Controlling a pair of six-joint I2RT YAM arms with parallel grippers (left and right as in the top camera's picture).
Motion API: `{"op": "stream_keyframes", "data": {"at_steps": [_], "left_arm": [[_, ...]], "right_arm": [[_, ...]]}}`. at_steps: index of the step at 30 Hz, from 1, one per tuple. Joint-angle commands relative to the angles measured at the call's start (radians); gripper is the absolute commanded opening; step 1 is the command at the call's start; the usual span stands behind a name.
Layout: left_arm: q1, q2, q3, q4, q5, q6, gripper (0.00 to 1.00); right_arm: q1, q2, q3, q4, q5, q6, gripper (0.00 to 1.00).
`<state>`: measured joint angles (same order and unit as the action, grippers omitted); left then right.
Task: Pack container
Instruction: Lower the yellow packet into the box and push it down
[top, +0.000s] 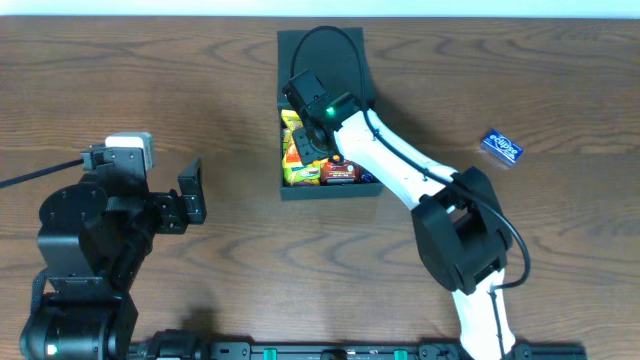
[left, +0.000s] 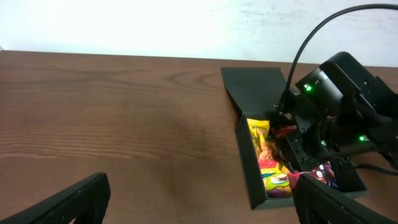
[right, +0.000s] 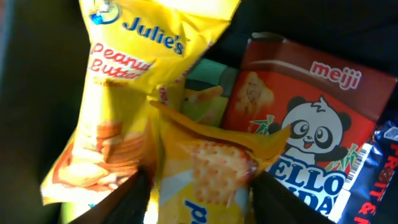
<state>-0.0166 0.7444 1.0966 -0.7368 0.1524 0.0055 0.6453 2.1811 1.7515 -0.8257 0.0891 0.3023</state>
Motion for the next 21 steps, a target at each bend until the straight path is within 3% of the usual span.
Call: {"op": "stream_keyframes", "data": {"at_steps": [1, 13, 21], "left_arm": [[0.005, 0.002, 0.014, 0.000, -0.006, 0.017, 0.95], [0.005, 0.002, 0.014, 0.000, -0.006, 0.017, 0.95], [0.005, 0.002, 0.014, 0.000, -0.006, 0.017, 0.95]], "right_arm": [[-0.005, 0.021, 0.018, 0.000, 0.013, 0.005, 0.46], [-0.049, 0.020, 0.070, -0.003, 0.011, 0.155, 0.27], [-0.049, 0.020, 0.087, 0.022, -0.038, 0.244, 0.25]]}}
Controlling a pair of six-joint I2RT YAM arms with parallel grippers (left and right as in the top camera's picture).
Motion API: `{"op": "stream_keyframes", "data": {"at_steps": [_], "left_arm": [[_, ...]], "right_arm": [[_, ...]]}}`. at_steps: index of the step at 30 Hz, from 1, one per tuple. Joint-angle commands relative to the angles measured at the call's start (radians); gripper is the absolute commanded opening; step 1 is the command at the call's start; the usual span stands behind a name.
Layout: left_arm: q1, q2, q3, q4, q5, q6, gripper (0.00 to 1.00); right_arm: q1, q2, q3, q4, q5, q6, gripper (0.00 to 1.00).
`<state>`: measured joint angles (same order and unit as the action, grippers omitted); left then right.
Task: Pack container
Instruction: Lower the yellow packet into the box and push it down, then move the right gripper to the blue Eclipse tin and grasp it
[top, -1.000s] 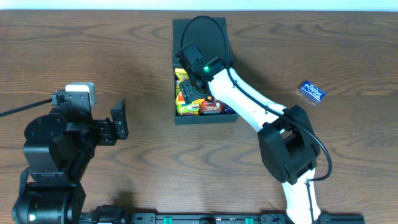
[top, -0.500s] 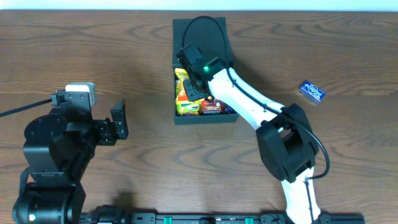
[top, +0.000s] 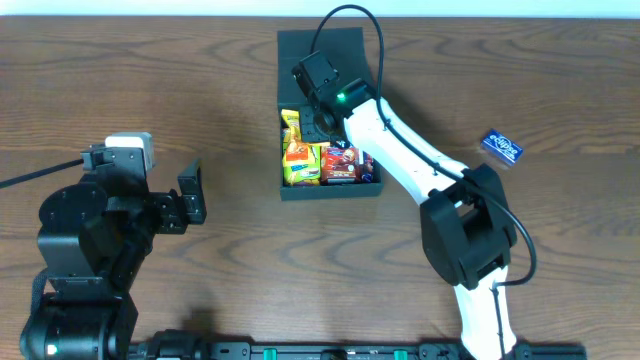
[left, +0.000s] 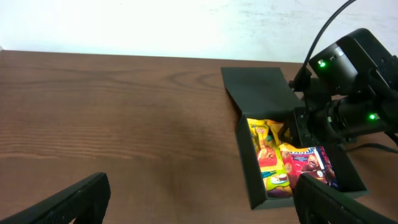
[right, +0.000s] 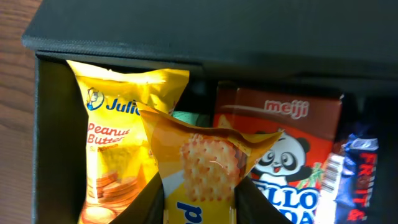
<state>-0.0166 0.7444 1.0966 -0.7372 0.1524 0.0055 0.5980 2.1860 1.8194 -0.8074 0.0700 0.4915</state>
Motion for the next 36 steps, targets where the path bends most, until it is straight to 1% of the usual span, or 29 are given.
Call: {"op": "stream_keyframes", "data": {"at_steps": [1, 3, 5, 7, 8, 12, 14, 16, 20, 26, 28, 31, 33, 36], "left_arm": [[0.005, 0.002, 0.014, 0.000, -0.006, 0.017, 0.95], [0.005, 0.002, 0.014, 0.000, -0.006, 0.017, 0.95], [0.005, 0.002, 0.014, 0.000, -0.006, 0.017, 0.95], [0.005, 0.002, 0.014, 0.000, -0.006, 0.017, 0.95], [0.005, 0.002, 0.014, 0.000, -0.006, 0.017, 0.95], [0.005, 0.002, 0.014, 0.000, -0.006, 0.017, 0.95], [0.005, 0.002, 0.014, 0.000, -0.006, 0.017, 0.95], [0.005, 0.002, 0.014, 0.000, -0.006, 0.017, 0.95], [0.005, 0.002, 0.014, 0.000, -0.006, 0.017, 0.95], [0.005, 0.002, 0.014, 0.000, -0.006, 0.017, 0.95], [0.005, 0.002, 0.014, 0.000, -0.006, 0.017, 0.95], [0.005, 0.002, 0.014, 0.000, -0.006, 0.017, 0.95], [0.005, 0.002, 0.014, 0.000, -0.006, 0.017, 0.95], [0.005, 0.002, 0.014, 0.000, -0.006, 0.017, 0.95]], "right_arm": [[-0.002, 0.015, 0.019, 0.006, -0.018, 0.059, 0.25], [-0.002, 0.016, 0.018, 0.007, -0.014, 0.087, 0.22], [-0.002, 0.025, 0.018, 0.013, -0.014, 0.100, 0.22], [-0.002, 0.031, 0.018, 0.014, -0.018, 0.100, 0.23], [-0.001, 0.032, 0.018, 0.014, -0.019, 0.100, 0.26], [0.002, 0.039, 0.018, 0.014, -0.019, 0.099, 0.46], [0.002, 0.038, 0.019, 0.014, -0.018, 0.098, 0.62], [-0.008, 0.030, 0.024, 0.011, -0.018, 0.098, 0.66], [-0.037, -0.008, 0.067, -0.007, -0.018, 0.079, 0.70], [-0.097, -0.106, 0.118, -0.024, -0.022, 0.010, 0.74], [-0.129, -0.128, 0.118, -0.037, -0.021, -0.053, 0.75], [-0.196, -0.137, 0.118, -0.102, -0.014, -0.207, 0.77], [-0.254, -0.137, 0.117, -0.175, 0.028, -0.211, 0.78], [-0.343, -0.137, 0.117, -0.259, 0.039, -0.162, 0.78]]}}
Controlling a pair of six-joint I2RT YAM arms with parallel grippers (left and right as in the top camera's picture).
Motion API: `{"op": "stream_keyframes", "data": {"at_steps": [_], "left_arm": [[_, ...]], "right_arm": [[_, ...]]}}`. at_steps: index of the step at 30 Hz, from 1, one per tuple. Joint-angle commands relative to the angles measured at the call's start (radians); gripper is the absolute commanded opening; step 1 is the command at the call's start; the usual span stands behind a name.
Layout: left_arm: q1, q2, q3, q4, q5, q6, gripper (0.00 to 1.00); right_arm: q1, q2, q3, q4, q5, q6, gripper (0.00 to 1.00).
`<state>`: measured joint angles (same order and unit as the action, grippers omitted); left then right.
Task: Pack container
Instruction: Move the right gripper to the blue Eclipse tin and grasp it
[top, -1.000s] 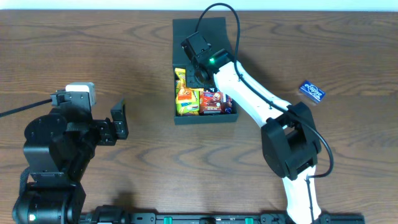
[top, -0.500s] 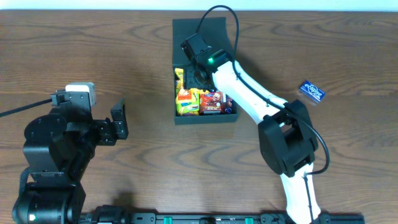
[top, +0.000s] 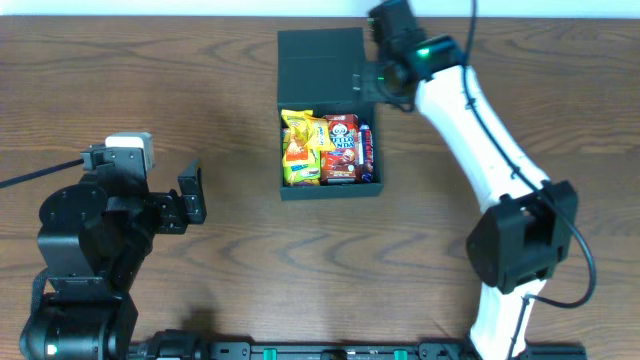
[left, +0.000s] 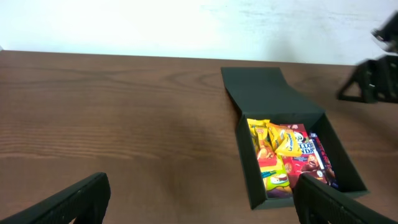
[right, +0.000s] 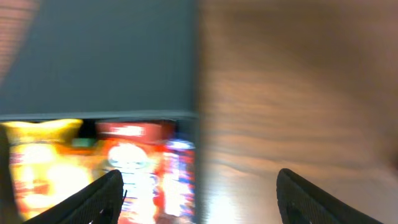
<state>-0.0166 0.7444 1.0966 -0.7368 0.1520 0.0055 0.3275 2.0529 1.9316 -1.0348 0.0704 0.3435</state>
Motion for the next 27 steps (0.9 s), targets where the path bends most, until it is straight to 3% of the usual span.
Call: {"op": "stream_keyframes", "data": {"at_steps": [1, 6, 11, 16, 21, 27], "left_arm": [[0.005, 0.002, 0.014, 0.000, -0.005, 0.017, 0.95], [0.005, 0.002, 0.014, 0.000, -0.005, 0.017, 0.95], [0.005, 0.002, 0.014, 0.000, -0.005, 0.017, 0.95], [0.005, 0.002, 0.014, 0.000, -0.005, 0.017, 0.95], [0.005, 0.002, 0.014, 0.000, -0.005, 0.017, 0.95], [0.005, 0.002, 0.014, 0.000, -0.005, 0.017, 0.95]], "right_arm": [[-0.092, -0.004, 0.005, -0.045, 0.039, -0.015, 0.78], [-0.236, -0.004, 0.003, -0.112, 0.074, -0.058, 0.81], [-0.336, -0.004, 0.002, -0.189, 0.083, 0.037, 0.81], [-0.393, -0.004, -0.013, -0.219, 0.153, 0.032, 0.85], [-0.435, -0.004, -0.056, -0.189, 0.182, -0.140, 0.85], [-0.485, -0.004, -0.184, -0.053, 0.076, -0.533, 0.85]]}}
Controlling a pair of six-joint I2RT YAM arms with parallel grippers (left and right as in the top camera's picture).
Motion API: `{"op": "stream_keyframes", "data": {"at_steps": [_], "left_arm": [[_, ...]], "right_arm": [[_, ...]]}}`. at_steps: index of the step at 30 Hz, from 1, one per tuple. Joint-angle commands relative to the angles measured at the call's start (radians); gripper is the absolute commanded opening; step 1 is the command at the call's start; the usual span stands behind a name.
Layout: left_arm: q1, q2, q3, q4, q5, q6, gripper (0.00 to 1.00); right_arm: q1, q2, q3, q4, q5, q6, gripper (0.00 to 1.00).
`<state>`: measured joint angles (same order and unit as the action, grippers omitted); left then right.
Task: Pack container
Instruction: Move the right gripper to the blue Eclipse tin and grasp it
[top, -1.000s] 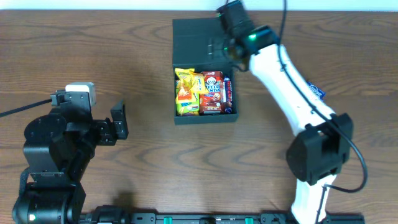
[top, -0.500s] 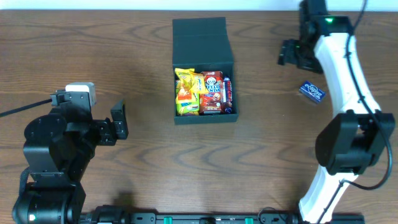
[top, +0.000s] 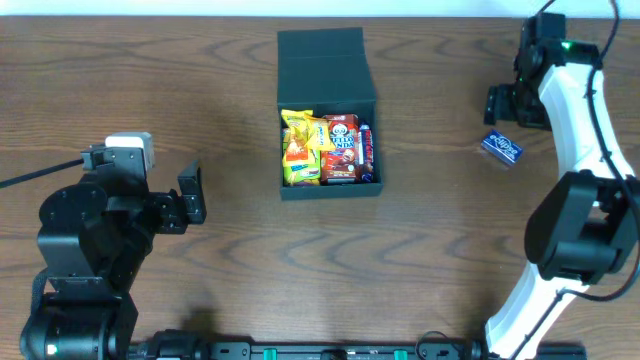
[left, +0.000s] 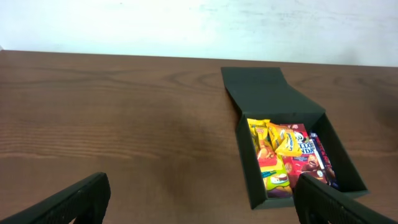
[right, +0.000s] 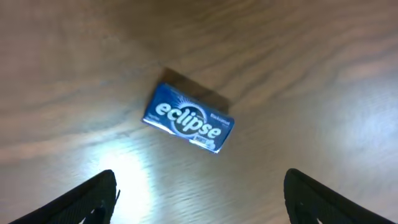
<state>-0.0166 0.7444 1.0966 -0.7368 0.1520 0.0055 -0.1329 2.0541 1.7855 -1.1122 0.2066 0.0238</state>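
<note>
A black box (top: 329, 191) with its lid folded back sits at the table's middle, holding yellow snack bags (top: 298, 146), a red panda biscuit box (top: 341, 135) and a dark bar (top: 365, 150); the left wrist view shows the box (left: 249, 168) too. A blue Eclipse mint tin (top: 501, 147) lies on the wood at the right, also central in the right wrist view (right: 188, 127). My right gripper (top: 503, 105) hangs open just above and left of the tin, nothing between its fingers (right: 93, 202). My left gripper (top: 190, 195) rests open at the left, far from the box.
The left arm's base and a white block (top: 128, 148) occupy the lower left. The right arm (top: 580, 130) runs down the right edge. A white wall (left: 186, 25) borders the table's far side.
My right gripper has moved from beside the box's lid, at its right rear corner, out to the right and now hangs over the blue mint tin. It stays open.
My right gripper was down in the box around a yellow cracker bag. Then it stood higher over the box with the bag still between its fingers. Later it was open beside the lid, the bag left in the box. Now it is over the mint tin.
</note>
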Motion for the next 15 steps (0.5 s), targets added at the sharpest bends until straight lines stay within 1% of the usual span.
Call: {"op": "stream_keyframes", "data": {"at_steps": [1, 5, 7, 9, 11, 15], "left_arm": [[0.005, 0.002, 0.014, 0.000, -0.005, 0.017, 0.95], [0.005, 0.002, 0.014, 0.000, -0.005, 0.017, 0.95], [0.005, 0.002, 0.014, 0.000, -0.006, 0.017, 0.95], [0.005, 0.002, 0.014, 0.000, -0.005, 0.017, 0.95], [0.005, 0.002, 0.014, 0.000, -0.005, 0.017, 0.95], [0.005, 0.002, 0.014, 0.000, -0.005, 0.017, 0.95]], "right_arm": [[-0.036, -0.005, -0.060, 0.053, -0.105, -0.278, 0.85], [-0.073, -0.005, -0.109, 0.117, -0.241, -0.440, 0.88], [-0.088, -0.005, -0.122, 0.143, -0.270, -0.480, 0.92], [-0.105, -0.005, -0.150, 0.192, -0.311, -0.529, 0.99], [-0.112, -0.005, -0.175, 0.225, -0.342, -0.562, 0.99], [-0.113, -0.005, -0.229, 0.296, -0.345, -0.591, 0.99]]}}
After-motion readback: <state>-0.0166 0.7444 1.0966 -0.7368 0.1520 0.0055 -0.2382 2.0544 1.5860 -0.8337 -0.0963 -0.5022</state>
